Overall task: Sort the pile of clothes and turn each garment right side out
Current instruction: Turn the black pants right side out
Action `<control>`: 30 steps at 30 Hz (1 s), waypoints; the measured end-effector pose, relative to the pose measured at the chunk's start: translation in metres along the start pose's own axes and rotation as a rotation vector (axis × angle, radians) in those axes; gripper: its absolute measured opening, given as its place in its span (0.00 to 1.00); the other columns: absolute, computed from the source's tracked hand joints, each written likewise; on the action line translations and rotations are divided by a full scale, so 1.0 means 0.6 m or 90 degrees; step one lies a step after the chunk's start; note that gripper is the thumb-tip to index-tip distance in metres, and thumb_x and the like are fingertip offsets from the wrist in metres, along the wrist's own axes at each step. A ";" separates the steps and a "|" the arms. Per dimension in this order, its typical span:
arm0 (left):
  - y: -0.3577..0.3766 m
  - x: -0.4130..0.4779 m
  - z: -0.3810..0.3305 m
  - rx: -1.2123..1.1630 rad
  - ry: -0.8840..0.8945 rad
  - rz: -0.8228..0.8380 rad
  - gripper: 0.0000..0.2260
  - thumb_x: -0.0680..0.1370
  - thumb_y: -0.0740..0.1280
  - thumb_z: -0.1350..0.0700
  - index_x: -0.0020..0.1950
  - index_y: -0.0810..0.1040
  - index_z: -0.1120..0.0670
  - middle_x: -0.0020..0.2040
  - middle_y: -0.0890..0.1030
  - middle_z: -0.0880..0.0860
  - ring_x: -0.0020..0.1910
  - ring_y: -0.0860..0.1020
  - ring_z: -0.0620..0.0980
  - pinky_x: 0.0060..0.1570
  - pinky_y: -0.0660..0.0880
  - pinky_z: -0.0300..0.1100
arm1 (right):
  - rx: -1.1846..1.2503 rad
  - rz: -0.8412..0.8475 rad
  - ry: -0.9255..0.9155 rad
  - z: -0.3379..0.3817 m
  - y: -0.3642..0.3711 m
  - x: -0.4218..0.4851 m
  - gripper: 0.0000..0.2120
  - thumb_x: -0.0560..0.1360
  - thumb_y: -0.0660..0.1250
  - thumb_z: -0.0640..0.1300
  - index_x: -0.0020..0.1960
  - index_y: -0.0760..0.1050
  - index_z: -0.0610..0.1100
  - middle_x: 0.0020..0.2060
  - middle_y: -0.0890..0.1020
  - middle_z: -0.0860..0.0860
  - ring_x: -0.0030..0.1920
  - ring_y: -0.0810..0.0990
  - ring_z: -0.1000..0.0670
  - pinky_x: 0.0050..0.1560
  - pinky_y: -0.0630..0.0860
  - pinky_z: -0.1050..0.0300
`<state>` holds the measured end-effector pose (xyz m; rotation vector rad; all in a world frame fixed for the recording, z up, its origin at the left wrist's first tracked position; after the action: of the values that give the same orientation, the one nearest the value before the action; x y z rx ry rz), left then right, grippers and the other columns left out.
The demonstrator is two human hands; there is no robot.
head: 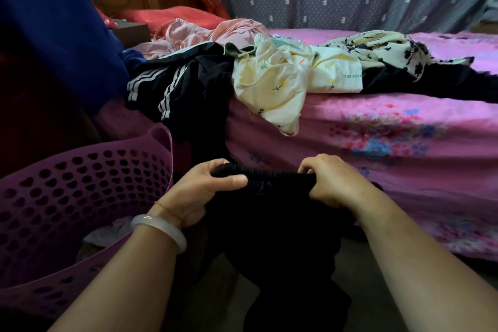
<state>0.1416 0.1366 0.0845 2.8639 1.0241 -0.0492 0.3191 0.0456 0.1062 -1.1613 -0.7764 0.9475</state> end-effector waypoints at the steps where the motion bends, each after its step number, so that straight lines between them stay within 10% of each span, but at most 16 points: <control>1: -0.003 -0.001 -0.008 -0.010 0.011 -0.019 0.09 0.64 0.74 0.60 0.35 0.73 0.55 0.32 0.78 0.51 0.29 0.78 0.47 0.31 0.77 0.37 | -0.019 -0.029 0.020 -0.004 -0.012 -0.001 0.12 0.67 0.64 0.38 0.47 0.76 0.52 0.45 0.78 0.52 0.53 0.79 0.45 0.47 0.70 0.56; 6: -0.065 -0.004 -0.050 0.483 0.088 -0.254 0.15 0.65 0.79 0.54 0.43 0.75 0.52 0.40 0.80 0.47 0.39 0.80 0.47 0.36 0.77 0.39 | -0.010 -0.082 0.129 -0.052 -0.033 0.000 0.05 0.64 0.67 0.43 0.38 0.71 0.48 0.35 0.76 0.53 0.46 0.78 0.44 0.46 0.68 0.52; 11: -0.067 -0.017 -0.061 0.666 0.031 -0.358 0.11 0.72 0.71 0.44 0.42 0.80 0.51 0.36 0.81 0.49 0.35 0.80 0.48 0.34 0.78 0.42 | 0.083 -0.163 0.206 -0.070 -0.053 -0.015 0.09 0.65 0.71 0.51 0.40 0.78 0.46 0.37 0.81 0.46 0.43 0.81 0.41 0.40 0.74 0.55; 18: 0.039 -0.002 0.009 -0.060 -0.132 -0.225 0.09 0.77 0.65 0.58 0.52 0.80 0.61 0.47 0.84 0.59 0.46 0.83 0.58 0.51 0.79 0.52 | 0.897 0.155 0.179 0.051 0.034 -0.024 0.11 0.73 0.70 0.42 0.51 0.81 0.36 0.44 0.85 0.42 0.42 0.83 0.45 0.48 0.80 0.51; 22: 0.076 0.000 -0.028 -0.026 -0.036 -0.133 0.13 0.73 0.61 0.69 0.54 0.80 0.61 0.46 0.83 0.60 0.44 0.82 0.58 0.44 0.80 0.49 | 0.911 0.253 -0.019 0.114 0.018 -0.036 0.28 0.64 0.77 0.48 0.62 0.76 0.45 0.49 0.84 0.46 0.50 0.83 0.45 0.48 0.79 0.48; 26: 0.059 -0.014 -0.051 0.028 0.027 -0.056 0.28 0.66 0.51 0.80 0.53 0.81 0.59 0.42 0.81 0.54 0.44 0.79 0.49 0.45 0.76 0.38 | 0.856 0.116 -0.049 0.093 -0.003 -0.027 0.31 0.60 0.74 0.28 0.60 0.75 0.46 0.50 0.84 0.44 0.52 0.83 0.44 0.50 0.80 0.48; 30: -0.009 -0.017 -0.062 0.121 0.096 -0.129 0.18 0.71 0.64 0.76 0.52 0.79 0.56 0.48 0.80 0.56 0.47 0.79 0.50 0.46 0.77 0.37 | 0.996 0.084 -0.080 0.096 -0.054 -0.023 0.26 0.64 0.60 0.22 0.56 0.77 0.40 0.47 0.81 0.40 0.44 0.81 0.45 0.42 0.80 0.56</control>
<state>0.1301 0.1383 0.1217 2.9565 1.4093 0.0587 0.2690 0.0520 0.1512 0.2331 0.0979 1.3076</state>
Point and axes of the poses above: each hand's wrist, its own x-axis towards the middle knuckle, its own y-axis out of the palm, z = x × y, the point moved 9 cm from there along x, towards the middle knuckle
